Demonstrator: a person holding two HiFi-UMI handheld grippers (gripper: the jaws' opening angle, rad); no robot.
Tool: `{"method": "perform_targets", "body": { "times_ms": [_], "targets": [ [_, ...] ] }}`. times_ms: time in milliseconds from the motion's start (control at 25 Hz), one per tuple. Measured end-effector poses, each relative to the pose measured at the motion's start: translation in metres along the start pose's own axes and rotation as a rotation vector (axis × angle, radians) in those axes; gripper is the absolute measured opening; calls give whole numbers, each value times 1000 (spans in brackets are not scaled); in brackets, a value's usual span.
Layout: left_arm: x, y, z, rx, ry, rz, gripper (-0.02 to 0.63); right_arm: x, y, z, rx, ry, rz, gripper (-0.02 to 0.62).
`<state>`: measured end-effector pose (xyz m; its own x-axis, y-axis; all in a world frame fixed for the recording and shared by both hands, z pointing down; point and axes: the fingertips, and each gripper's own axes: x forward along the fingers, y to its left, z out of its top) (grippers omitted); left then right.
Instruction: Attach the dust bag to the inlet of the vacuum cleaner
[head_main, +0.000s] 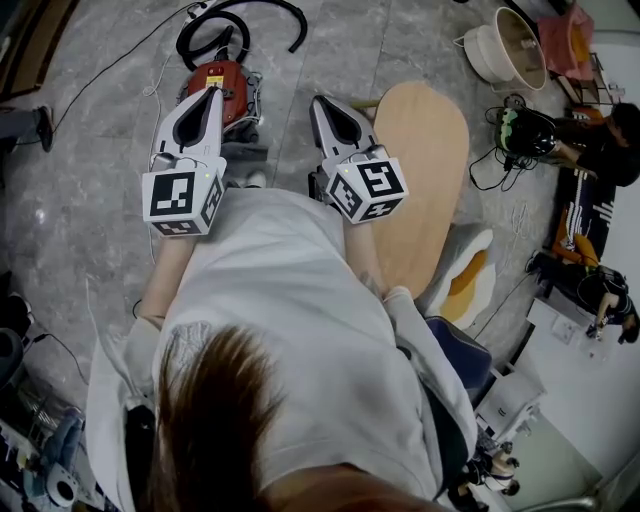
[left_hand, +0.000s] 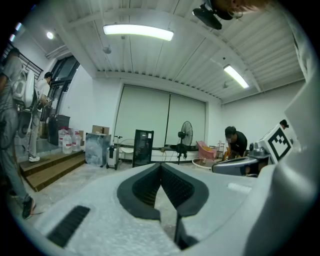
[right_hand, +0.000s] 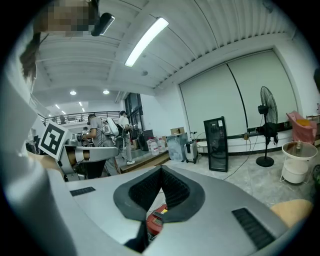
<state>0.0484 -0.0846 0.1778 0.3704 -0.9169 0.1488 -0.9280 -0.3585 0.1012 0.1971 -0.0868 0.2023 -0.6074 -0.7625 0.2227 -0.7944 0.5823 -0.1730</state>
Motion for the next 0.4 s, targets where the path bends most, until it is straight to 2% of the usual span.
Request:
{"method": "perform_targets", "body": {
  "times_ms": [400],
  "targets": [
    [5,6,2,2,-9,2,17,6,-5,1,-5,-6,-8,2]
  ]
}}
